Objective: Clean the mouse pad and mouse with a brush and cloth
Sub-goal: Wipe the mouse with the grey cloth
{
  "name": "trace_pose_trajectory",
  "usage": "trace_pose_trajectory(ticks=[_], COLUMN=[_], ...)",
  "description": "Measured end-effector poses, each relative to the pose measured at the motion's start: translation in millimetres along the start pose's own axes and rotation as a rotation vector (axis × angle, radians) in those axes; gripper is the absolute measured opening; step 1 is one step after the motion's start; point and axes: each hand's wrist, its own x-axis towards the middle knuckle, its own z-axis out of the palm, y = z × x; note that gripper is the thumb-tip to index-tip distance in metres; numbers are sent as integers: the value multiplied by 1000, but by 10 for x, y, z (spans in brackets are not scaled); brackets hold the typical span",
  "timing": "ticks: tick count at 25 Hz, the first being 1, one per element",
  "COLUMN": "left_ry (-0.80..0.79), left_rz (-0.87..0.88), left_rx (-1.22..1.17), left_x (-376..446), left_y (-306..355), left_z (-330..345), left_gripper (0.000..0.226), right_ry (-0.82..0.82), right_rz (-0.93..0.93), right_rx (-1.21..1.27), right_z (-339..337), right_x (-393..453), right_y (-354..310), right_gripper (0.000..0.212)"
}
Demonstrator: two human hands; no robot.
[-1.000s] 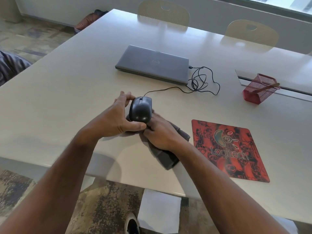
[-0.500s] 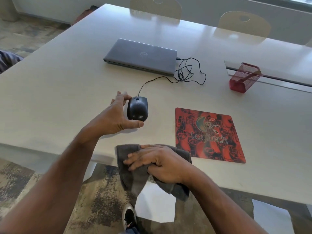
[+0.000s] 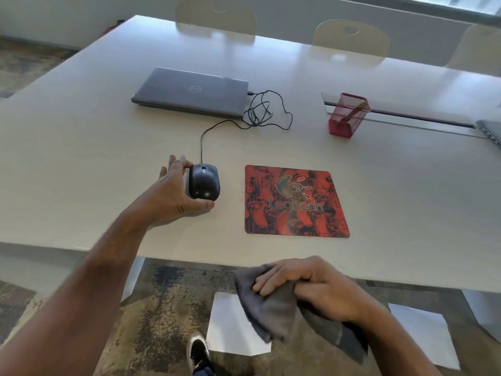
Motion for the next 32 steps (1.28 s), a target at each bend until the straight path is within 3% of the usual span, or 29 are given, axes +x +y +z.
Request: trace_pose_trajectory(ticks=[3,6,9,13,18,22,25,28,32], left_ry=[-19,-17,-20,-46,-107,-117,-120,-123,-104], left_rz=[1,5,2,20,12,18,10,2,18], left_rx=[-2,25,77,91,90,82,87,94,118], left_x=[21,15,21,70,141,153,168,177,174], left_y=[-35,7,32,-29,-129,-156,-153,-161,-167], left_z=[-2,-1,-21,-69,-122,-114,-113,-99,-87], left_gripper=[124,122,120,119,134,132,127,130,126], right_ry=[351,789,1048,1177,1156,1145,974,762,671], right_rz=[-26,19,119,269,480,538,607,716,802], right_rx=[258,306,110,-296,-646,-766,-822,-828,-878], right_z=[-267,-669,-1129,-1666,-2061,-2189,-2251,-2216,-2175], right_x=[-117,-127,-107,-54,74,124,165,187,224], right_y=[-85,-157,-80,226,511,640,703,809,876], right_gripper=[54,56,53,51,51,55,71,67,73])
